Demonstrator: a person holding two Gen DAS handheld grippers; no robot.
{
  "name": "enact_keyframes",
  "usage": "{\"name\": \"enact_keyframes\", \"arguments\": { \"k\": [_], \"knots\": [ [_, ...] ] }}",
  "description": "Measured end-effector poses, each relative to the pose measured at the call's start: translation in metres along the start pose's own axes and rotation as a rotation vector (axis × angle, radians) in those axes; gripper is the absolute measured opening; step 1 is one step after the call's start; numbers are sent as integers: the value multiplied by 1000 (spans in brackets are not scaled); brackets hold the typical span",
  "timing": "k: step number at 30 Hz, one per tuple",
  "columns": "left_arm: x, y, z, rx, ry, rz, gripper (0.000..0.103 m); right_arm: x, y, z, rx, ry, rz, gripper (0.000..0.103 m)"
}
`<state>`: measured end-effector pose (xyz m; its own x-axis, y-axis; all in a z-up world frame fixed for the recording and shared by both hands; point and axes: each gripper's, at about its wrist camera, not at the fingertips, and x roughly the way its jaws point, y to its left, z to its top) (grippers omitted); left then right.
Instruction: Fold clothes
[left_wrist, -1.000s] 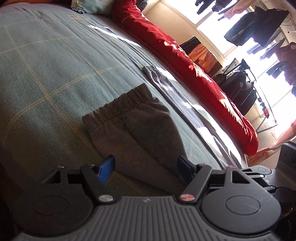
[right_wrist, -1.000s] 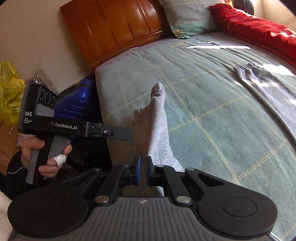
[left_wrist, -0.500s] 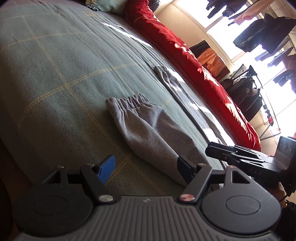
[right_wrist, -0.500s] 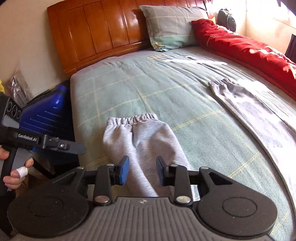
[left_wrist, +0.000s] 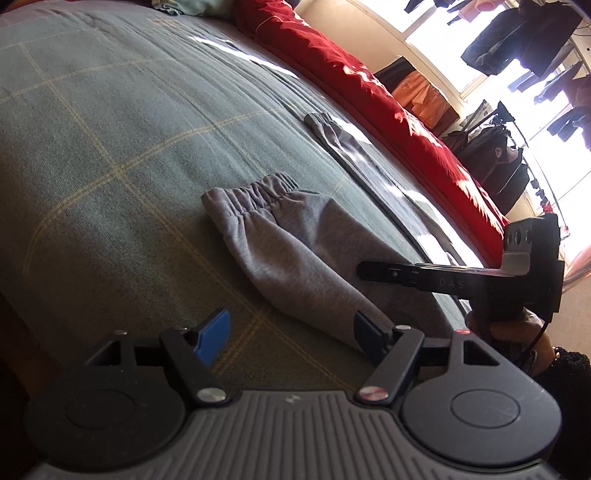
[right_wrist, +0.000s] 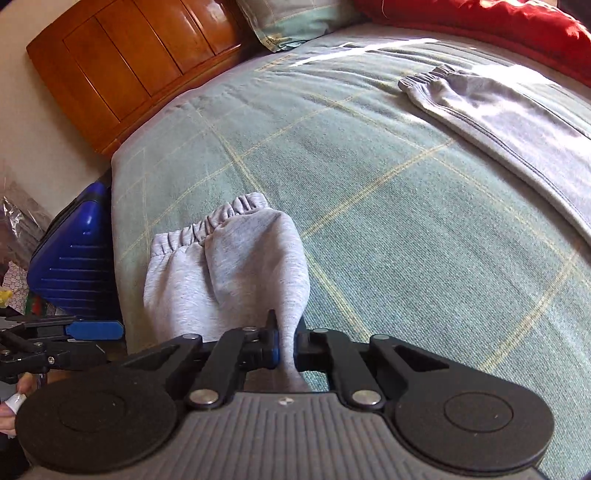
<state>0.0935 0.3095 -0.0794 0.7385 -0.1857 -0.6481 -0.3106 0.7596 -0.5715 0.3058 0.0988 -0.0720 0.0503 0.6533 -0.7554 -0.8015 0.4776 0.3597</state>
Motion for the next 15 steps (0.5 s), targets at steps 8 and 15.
{"name": "enact_keyframes", "arguments": {
  "k": [8,15],
  "knots": [
    [-12,2,-2,-6,-20,3,74,-57,53,-2,-147,-56,48,6],
    [-27,12,-7,-60,-31,20,74,-72,94,-32,-245,13,120,7]
  ]
}}
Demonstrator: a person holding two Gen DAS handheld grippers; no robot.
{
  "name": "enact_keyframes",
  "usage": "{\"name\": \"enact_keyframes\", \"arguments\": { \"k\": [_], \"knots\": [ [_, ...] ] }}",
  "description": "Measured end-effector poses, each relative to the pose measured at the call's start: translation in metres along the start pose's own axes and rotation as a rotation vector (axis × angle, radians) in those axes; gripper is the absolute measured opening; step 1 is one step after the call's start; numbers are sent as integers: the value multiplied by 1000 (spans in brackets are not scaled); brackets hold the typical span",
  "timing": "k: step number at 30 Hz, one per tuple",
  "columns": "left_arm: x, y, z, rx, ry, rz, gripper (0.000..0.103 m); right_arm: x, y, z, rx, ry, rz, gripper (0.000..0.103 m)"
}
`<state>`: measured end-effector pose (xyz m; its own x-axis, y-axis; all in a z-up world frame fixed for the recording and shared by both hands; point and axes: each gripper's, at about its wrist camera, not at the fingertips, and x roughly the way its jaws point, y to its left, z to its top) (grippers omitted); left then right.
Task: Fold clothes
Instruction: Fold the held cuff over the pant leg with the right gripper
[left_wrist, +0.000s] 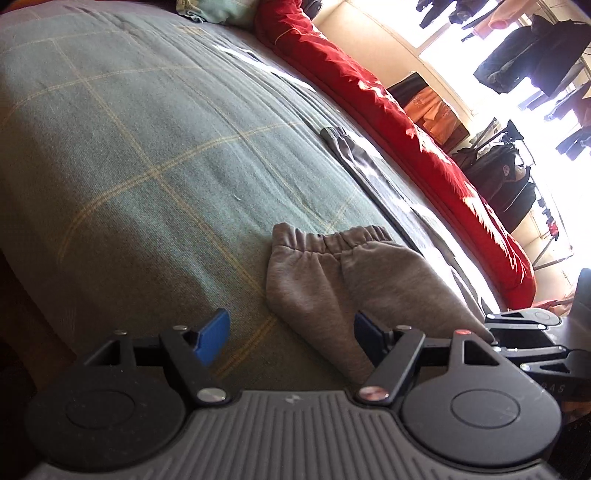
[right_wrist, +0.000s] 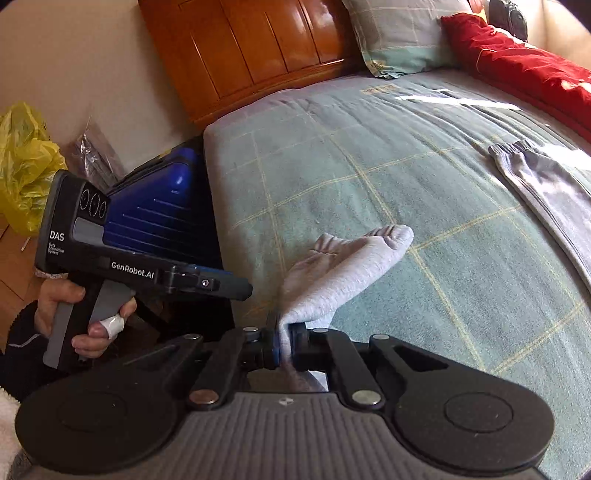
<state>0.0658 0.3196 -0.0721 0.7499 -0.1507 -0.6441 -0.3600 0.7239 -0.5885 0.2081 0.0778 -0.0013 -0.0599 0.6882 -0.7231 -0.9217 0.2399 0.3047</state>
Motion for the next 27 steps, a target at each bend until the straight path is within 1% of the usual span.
{"name": "enact_keyframes", "arguments": {
  "k": [5,8,11,14,16,19,21,23,27],
  "knots": [
    [-9,3,-1,-27,-7,-7,74,28,16,-24,-28,117,45,9],
    [-9,-1,-3,-19,-3,-8,74,50,21,-42,-26,199,61,16],
    [-8,-5,-5,-9,4,-10,74,58,19,-55,-13,246,42,22],
    [-4,-8,-6,2,16,-14,74,47,15,-57,6,227,35,29],
    [0,-13,-5,12,27,-20,74,31,11,-55,10,194,10,40],
    [7,-21,-5,33,45,-38,74,12,1,-49,36,146,-17,43],
    [11,-27,-5,46,55,-51,74,4,-10,-46,78,112,-13,45],
    [14,-31,-4,56,63,-58,74,6,-25,-43,143,91,-11,47],
    [16,-36,-5,66,68,-62,74,20,-60,-44,295,74,0,47]
  ]
}}
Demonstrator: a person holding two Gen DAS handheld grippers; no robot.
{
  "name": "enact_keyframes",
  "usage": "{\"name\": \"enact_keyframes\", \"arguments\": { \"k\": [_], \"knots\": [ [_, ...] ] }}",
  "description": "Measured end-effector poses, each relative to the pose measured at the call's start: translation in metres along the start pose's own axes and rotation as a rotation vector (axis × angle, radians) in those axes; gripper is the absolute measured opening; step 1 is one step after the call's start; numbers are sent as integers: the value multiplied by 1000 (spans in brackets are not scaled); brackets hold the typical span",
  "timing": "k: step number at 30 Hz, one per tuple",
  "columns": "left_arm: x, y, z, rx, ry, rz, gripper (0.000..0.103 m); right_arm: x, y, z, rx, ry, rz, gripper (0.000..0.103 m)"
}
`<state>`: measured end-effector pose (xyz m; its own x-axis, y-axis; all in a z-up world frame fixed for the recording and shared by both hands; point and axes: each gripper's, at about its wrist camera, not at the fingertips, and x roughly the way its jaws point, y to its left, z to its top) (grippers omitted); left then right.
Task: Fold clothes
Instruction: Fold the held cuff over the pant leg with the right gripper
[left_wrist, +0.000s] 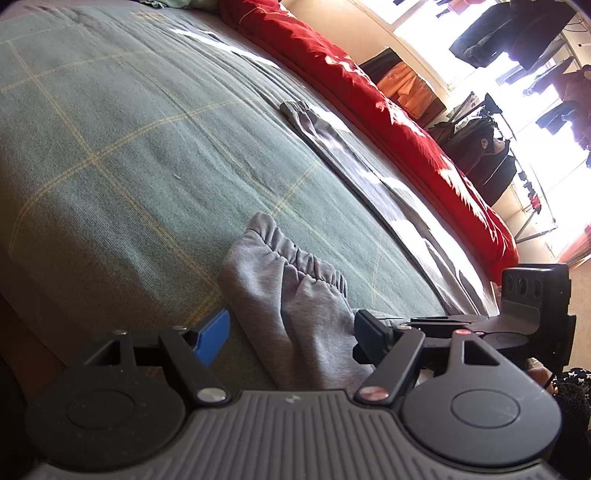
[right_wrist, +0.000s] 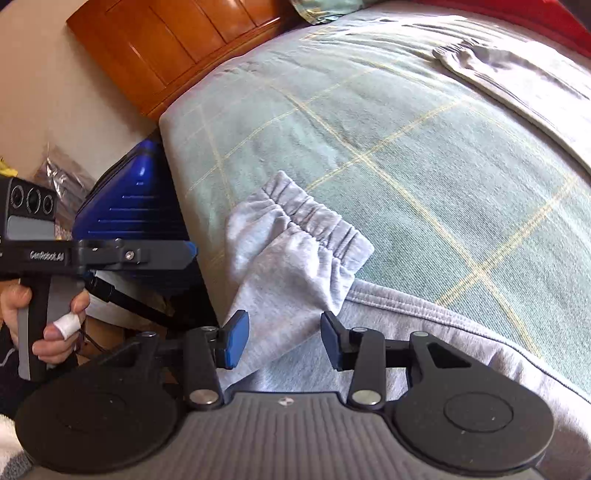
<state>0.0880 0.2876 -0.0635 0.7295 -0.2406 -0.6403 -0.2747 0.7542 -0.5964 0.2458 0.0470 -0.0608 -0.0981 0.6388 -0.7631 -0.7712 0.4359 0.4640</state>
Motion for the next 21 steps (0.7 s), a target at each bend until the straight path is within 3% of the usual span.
{"name": "enact_keyframes", "arguments": {
  "k": [6,8,9,17,21],
  "knots": [
    [-1,4,2,-14,-10,13,74,19,-39,3,176,-15,77,47],
    [-2,5,2,-14,-9,16,74,18,-35,3,162,-47,73,30],
    [-3,5,2,-13,-9,18,74,16,-29,4,139,-53,75,12],
    [-25,10,-2,-59,-28,-26,74,2,29,6,-50,-62,163,11],
    [-37,18,-8,-108,-22,-111,74,8,61,-2,-147,-17,202,11]
  ]
}}
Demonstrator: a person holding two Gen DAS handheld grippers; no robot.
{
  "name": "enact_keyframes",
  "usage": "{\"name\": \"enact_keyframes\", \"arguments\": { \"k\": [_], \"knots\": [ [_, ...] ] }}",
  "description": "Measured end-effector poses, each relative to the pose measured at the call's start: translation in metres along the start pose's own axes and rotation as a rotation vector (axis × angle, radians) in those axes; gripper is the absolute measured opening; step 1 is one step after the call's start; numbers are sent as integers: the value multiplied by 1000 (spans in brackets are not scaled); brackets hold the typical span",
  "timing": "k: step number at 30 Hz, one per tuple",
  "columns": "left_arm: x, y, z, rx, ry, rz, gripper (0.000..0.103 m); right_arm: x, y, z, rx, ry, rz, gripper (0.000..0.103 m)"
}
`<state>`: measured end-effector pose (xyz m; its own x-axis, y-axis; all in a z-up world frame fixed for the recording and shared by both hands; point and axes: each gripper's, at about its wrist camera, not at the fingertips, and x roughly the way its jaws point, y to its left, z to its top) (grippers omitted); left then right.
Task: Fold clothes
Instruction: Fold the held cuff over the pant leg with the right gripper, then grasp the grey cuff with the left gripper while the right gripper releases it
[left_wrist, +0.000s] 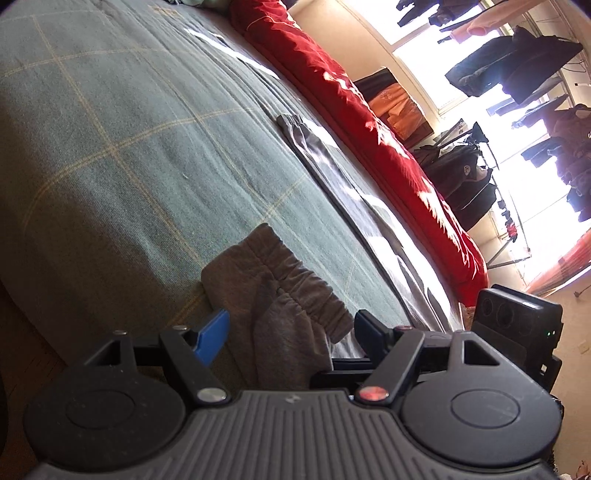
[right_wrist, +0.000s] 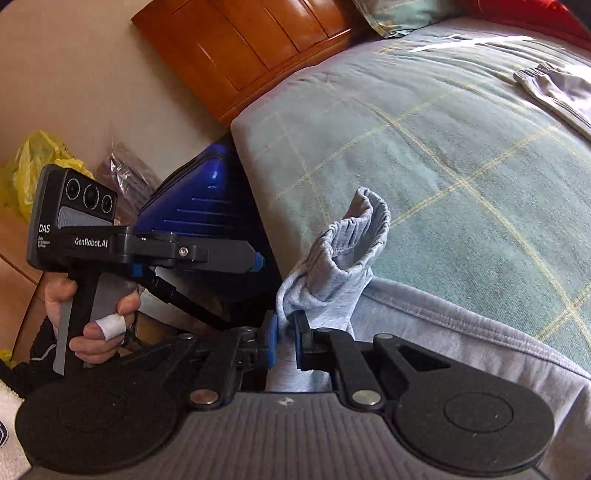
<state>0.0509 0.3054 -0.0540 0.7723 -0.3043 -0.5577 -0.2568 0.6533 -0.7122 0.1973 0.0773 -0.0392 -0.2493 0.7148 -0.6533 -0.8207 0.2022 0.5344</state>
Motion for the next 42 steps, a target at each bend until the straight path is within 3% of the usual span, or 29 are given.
{"name": "enact_keyframes", "arguments": {
  "k": [5,9,14,19,23,24,30,36,42],
  "knots": [
    [6,5,-7,-26,40,-9,75,24,29,-13,-117,101,-14,27],
    [17,5,-11,-36,70,-5,75,14,33,-13,-125,86,-28,41],
    [21,-6,-9,-9,70,-16,75,-8,26,-10,-108,19,-63,46],
    [21,-19,-2,49,94,23,75,14,24,-8,-94,35,-25,47],
    [23,-21,-5,82,134,66,76,28,53,-17,-239,102,35,47],
    [24,-20,-6,81,138,71,76,27,61,-19,-286,112,26,47],
    [31,-18,-10,73,154,77,76,-8,53,-17,-289,70,-34,47],
    [47,-27,-10,151,198,188,76,-51,21,-28,-140,-35,-137,50],
    [46,-24,-15,188,219,299,76,-72,-1,-45,-66,-61,-267,51]
  ]
}}
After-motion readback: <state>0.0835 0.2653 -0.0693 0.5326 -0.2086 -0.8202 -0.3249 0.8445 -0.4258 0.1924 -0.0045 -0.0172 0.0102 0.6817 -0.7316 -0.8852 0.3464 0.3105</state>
